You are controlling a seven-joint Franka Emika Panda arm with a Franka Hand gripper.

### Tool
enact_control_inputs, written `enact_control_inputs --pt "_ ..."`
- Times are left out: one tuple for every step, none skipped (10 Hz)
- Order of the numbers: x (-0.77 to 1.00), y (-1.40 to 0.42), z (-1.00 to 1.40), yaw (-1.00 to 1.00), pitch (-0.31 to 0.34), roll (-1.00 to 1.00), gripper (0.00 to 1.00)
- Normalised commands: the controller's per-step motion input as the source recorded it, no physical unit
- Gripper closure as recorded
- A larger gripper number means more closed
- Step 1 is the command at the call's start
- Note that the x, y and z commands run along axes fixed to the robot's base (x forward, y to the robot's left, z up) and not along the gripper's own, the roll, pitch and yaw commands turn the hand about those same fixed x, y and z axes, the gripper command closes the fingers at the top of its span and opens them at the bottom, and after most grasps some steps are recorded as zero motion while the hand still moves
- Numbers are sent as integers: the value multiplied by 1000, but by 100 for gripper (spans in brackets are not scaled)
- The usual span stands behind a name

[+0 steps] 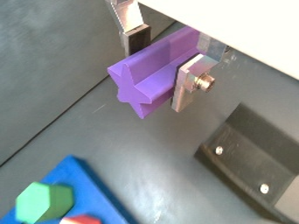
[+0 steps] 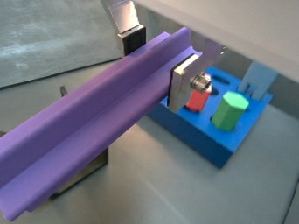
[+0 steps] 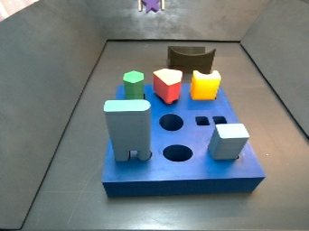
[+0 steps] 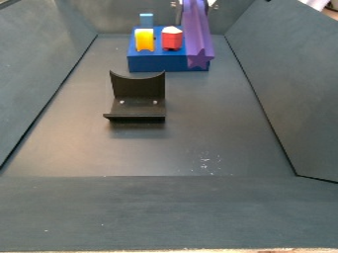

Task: Pick up the star object. Move up. Place the star object on the fixture. Regrasp the star object. Move to above the board. Insert the star object.
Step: Place the star object on the fixture.

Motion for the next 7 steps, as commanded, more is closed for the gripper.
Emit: enact_control_inputs --pt "1000 -14 29 -47 128 -1000 100" --pt "1000 -6 25 -55 128 -1000 100" --pt "1000 5 12 -70 128 -1000 100" --pt "1000 13 4 -81 128 -1000 100" --pt "1000 21 -2 -98 128 -1000 100" --pt "1000 25 -5 -109 128 -1000 100" --pt "1000 34 -11 -139 124 -1000 100"
